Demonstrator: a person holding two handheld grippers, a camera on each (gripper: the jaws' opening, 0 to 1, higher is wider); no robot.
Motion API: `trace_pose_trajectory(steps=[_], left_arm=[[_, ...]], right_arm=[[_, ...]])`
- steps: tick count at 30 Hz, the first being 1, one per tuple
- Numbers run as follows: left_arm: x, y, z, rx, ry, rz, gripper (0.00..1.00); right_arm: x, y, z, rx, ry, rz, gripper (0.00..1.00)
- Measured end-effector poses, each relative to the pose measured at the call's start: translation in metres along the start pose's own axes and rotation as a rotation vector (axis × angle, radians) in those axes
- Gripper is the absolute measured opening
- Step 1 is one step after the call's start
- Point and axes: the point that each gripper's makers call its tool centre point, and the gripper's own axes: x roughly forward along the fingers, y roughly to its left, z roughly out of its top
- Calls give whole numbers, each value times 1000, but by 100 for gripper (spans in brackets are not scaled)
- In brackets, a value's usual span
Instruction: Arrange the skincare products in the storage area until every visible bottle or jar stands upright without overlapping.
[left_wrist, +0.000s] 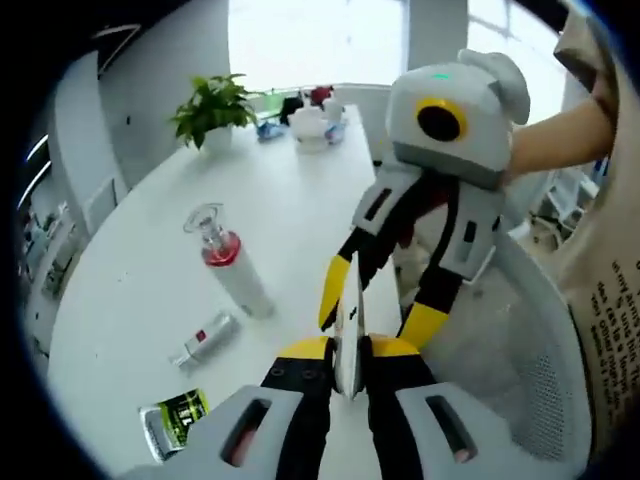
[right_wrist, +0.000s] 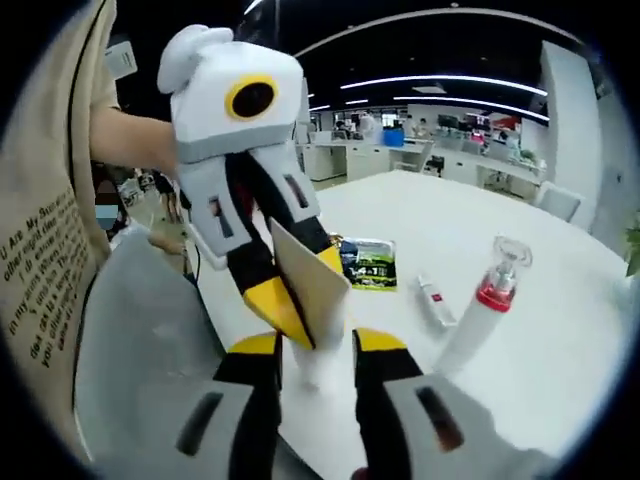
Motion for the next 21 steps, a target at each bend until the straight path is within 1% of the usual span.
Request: trace_pose_trajectory(steps=[1, 2, 3, 6, 7, 10, 14, 19, 21], left_arm=[[0, 1, 12, -14, -74, 0, 7], [-1, 1, 7, -39, -49, -10, 7], [1, 2, 10, -34, -65, -8, 7], [4, 5, 15, 0, -80, -8, 7], [5, 5, 15, 0, -80, -11, 7], [9, 15, 19, 21, -99, -6, 8], [13, 29, 25, 48, -116, 10, 8], [19, 51, 32, 67, -144, 34, 8], [20, 58, 33, 77, -149, 41, 9]], right_arm=[[0, -3, -1, 12, -10, -16, 30], [-1, -4, -2, 20, -11, -19, 30], [-1, -6, -2, 33, -19, -27, 31], [-3, -13, -4, 48, -30, -49, 32], [-3, -15, -4, 52, -33, -55, 33], [-5, -22, -3, 66, -48, -83, 37], [-6, -29, -10, 50, -27, -120, 41], [-9, -32, -16, 73, -33, -143, 55], [-11, -32, -19, 83, -29, -150, 59]])
